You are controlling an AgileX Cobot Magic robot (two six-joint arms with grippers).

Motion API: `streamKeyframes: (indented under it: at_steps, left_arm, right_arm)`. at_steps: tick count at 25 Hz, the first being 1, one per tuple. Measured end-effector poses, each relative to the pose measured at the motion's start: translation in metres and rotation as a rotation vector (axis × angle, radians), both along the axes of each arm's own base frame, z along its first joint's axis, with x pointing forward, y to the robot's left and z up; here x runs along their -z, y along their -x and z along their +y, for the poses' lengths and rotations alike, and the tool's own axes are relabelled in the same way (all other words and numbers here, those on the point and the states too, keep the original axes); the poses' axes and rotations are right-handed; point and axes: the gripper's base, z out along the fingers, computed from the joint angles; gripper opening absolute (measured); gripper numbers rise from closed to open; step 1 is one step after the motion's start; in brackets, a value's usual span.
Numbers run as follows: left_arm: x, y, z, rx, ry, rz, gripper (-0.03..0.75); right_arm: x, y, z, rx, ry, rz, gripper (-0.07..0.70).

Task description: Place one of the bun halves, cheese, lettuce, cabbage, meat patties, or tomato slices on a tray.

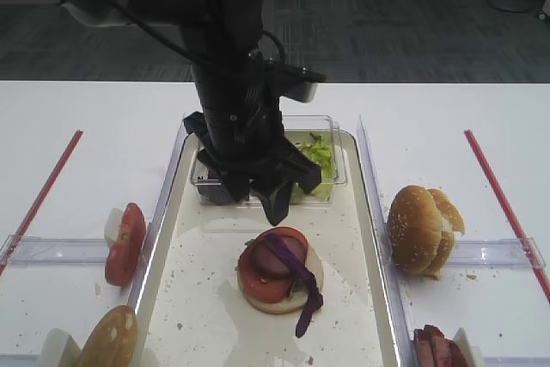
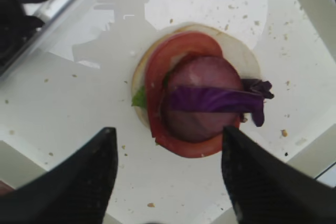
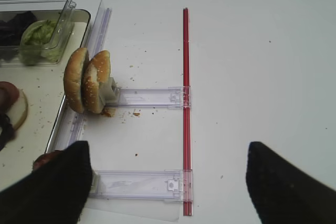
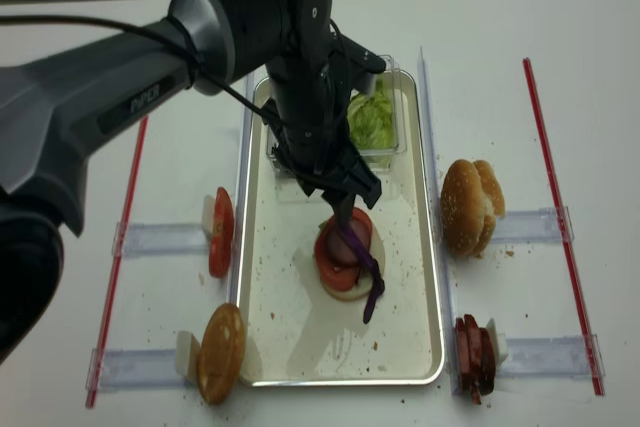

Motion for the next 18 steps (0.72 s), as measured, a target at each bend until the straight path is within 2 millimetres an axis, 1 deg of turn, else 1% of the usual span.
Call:
streamKeyframes:
  at_steps: [3,6,8,15,18]
  left_arm:
    - [-0.022,0.0,0.0,-0.014,0.034,-0.043,0.4]
    - [-0.044,0.004,0.003,-0.018,0.069,-0.086,0.4]
    - [-0.051,0.006,0.005,-0.019,0.079,-0.099,0.4]
    - [-0.052,0.005,0.008,-0.042,0.057,-0.11,0.4]
    - [-0.052,-0.005,0.02,-0.099,0.013,-0.14,0.4]
  right_arm:
    - [0.0,0.0,0.0,0.0,0.0,0.0,0.615]
    - [0.0,0.0,0.0,0.0,0.0,0.0,0.615]
    - [0.0,0.0,0.0,0.0,0.0,0.0,0.615]
    - [0.0,0.0,0.0,0.0,0.0,0.0,0.615]
    - [0.0,0.0,0.0,0.0,0.0,0.0,0.615]
